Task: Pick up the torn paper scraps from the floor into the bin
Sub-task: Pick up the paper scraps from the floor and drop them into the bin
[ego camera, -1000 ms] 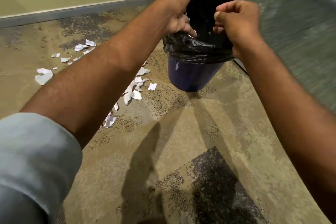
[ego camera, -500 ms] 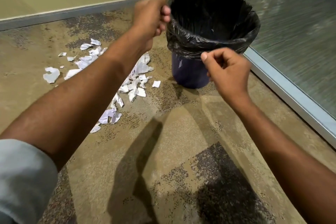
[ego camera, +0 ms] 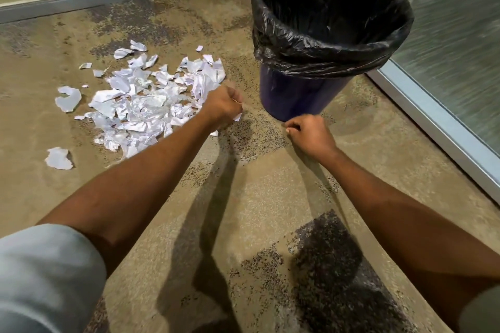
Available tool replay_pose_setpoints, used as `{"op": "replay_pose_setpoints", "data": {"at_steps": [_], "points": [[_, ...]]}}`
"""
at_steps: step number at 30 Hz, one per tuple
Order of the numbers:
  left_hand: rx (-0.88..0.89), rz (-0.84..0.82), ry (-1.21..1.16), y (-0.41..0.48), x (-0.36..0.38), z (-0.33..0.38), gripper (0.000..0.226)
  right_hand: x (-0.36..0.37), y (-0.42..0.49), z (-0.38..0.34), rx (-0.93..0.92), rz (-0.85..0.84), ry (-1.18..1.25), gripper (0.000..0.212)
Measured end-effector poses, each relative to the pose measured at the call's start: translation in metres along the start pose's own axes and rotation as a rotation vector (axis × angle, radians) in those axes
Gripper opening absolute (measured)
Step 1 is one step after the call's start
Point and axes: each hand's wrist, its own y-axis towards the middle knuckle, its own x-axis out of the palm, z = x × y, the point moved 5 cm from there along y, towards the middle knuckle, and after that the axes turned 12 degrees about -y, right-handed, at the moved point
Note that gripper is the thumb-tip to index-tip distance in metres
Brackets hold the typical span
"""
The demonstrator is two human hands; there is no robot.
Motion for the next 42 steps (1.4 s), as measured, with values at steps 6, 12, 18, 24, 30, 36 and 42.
{"op": "replay_pose_setpoints", "data": {"at_steps": [6, 12, 18, 24, 30, 36, 42], "points": [[0.105, 0.043, 0.431, 0.008, 0.019, -0.022, 0.042, 0.026, 0.009, 0.001, 0.034, -0.02, -0.16, 0.011], [0.167, 0.114, 0.532, 0.012, 0.019, -0.028, 0.022, 0.031, 0.014, 0.002, 0.026, 0.018, -0.161, 0.015], [0.179, 0.114, 0.58, 0.013, 0.017, -0.023, 0.007, 0.033, 0.012, -0.002, 0.053, 0.046, -0.207, 0.025], [0.159, 0.055, 0.49, 0.003, 0.013, -0.016, 0.008, 0.032, 0.001, 0.022, 0.266, -0.082, 0.159, 0.017], [0.186, -0.222, 0.402, -0.033, 0.021, 0.031, 0.01, 0.001, -0.027, 0.009, 0.355, -0.266, 0.587, 0.015], [0.001, -0.62, 0.36, -0.08, -0.015, 0.101, 0.02, -0.108, -0.048, -0.08, -0.031, -0.054, 0.374, 0.008], [0.22, -0.5, 0.066, -0.102, -0.06, 0.209, 0.02, -0.219, -0.034, -0.107, -0.069, 0.355, 0.445, 0.011]]}}
